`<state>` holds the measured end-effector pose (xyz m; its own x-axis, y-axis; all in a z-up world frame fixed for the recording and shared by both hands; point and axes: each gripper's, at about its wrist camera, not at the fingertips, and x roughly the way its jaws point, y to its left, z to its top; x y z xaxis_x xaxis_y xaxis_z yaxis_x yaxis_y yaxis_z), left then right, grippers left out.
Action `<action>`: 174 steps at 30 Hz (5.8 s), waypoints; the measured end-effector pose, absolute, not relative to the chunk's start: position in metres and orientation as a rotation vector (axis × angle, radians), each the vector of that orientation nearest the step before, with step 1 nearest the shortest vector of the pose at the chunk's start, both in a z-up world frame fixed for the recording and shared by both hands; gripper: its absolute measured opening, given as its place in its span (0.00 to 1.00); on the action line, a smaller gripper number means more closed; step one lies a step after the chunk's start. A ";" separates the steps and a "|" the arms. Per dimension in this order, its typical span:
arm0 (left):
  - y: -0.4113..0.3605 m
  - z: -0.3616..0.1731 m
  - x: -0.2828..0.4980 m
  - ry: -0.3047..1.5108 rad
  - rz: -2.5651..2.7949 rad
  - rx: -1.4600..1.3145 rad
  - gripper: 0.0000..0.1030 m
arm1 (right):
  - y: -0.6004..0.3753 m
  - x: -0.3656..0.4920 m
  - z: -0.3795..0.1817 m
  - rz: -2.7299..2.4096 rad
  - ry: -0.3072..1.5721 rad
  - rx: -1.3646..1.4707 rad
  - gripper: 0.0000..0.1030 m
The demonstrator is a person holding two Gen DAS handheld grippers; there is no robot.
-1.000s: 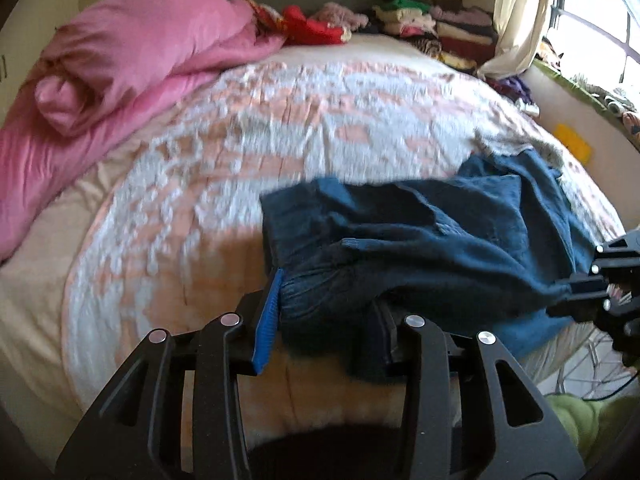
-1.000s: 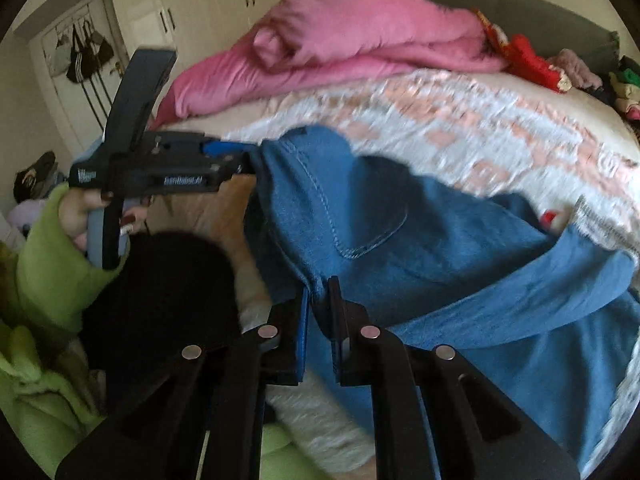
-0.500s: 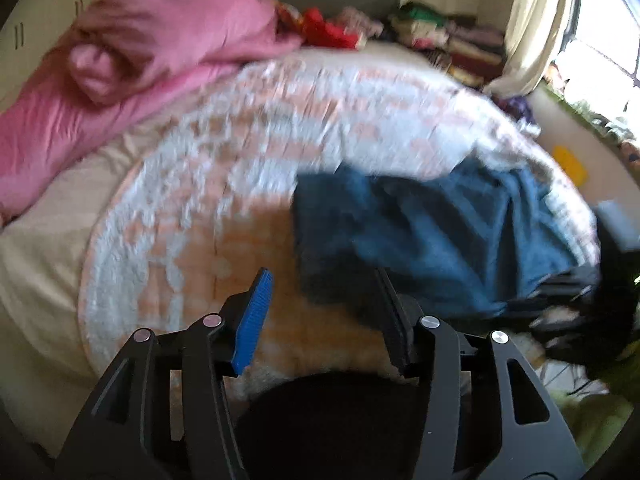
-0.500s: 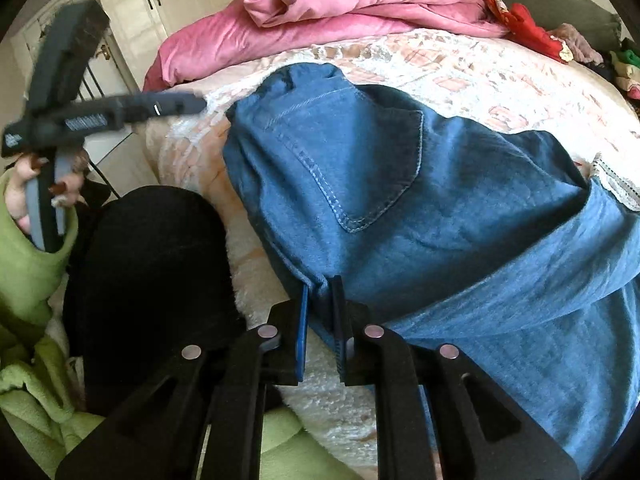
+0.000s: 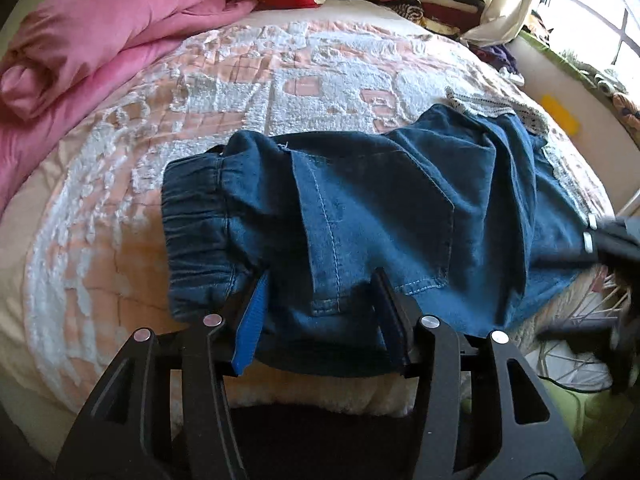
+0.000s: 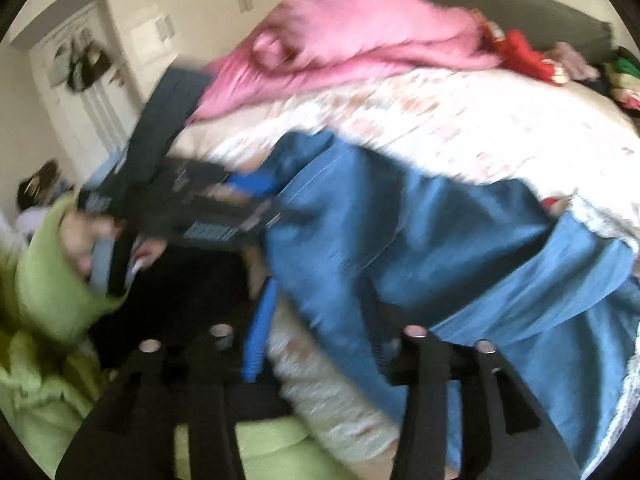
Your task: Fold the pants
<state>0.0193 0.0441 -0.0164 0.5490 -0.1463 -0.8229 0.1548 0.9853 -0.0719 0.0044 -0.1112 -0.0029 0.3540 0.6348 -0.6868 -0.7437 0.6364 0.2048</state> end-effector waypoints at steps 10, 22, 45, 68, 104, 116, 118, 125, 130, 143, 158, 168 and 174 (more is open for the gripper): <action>0.046 -0.017 0.019 0.971 -0.184 -0.008 0.42 | -0.106 0.046 -0.061 0.729 1.013 -0.106 0.51; 0.038 0.012 0.001 0.890 -0.171 -0.005 0.57 | -0.154 0.039 -0.012 0.652 0.883 0.003 0.72; -0.068 0.008 0.037 0.970 -0.469 -0.036 0.68 | -0.230 0.160 0.018 0.380 0.880 0.048 0.78; -0.129 -0.042 0.068 1.009 -0.608 0.022 0.23 | -0.202 0.265 -0.055 0.210 1.005 -0.091 0.21; -0.126 -0.025 0.005 0.933 -0.620 0.335 0.01 | -0.400 -0.014 -0.025 0.156 0.999 0.463 0.09; -0.134 -0.043 0.004 0.992 -0.611 0.378 0.05 | -0.409 -0.026 -0.046 0.045 1.032 0.363 0.28; -0.134 -0.043 0.003 0.999 -0.614 0.369 0.09 | -0.412 -0.030 -0.031 0.026 0.987 0.333 0.29; -0.136 -0.044 -0.003 1.026 -0.651 0.342 0.30 | -0.378 -0.024 0.000 0.169 0.887 0.220 0.39; -0.136 -0.045 -0.008 1.029 -0.666 0.345 0.38 | -0.354 -0.002 -0.050 0.203 1.041 0.198 0.44; -0.086 0.023 0.040 0.892 -0.509 0.192 0.55 | -0.374 0.025 0.016 0.241 0.833 0.214 0.48; -0.078 -0.018 0.171 1.046 -0.364 0.017 0.56 | -0.398 0.142 -0.031 0.318 1.044 0.278 0.35; -0.084 -0.029 0.175 1.047 -0.358 0.039 0.22 | -0.393 0.135 -0.021 0.305 0.902 0.207 0.04; -0.085 -0.029 0.174 1.034 -0.341 0.056 0.29 | -0.399 0.137 -0.044 0.277 0.955 0.231 0.26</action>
<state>0.1743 -0.0846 -0.0291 0.4638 -0.2514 -0.8495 0.3035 0.9460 -0.1142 0.1370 -0.3986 -0.0444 0.5471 0.3325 -0.7682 -0.1303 0.9404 0.3142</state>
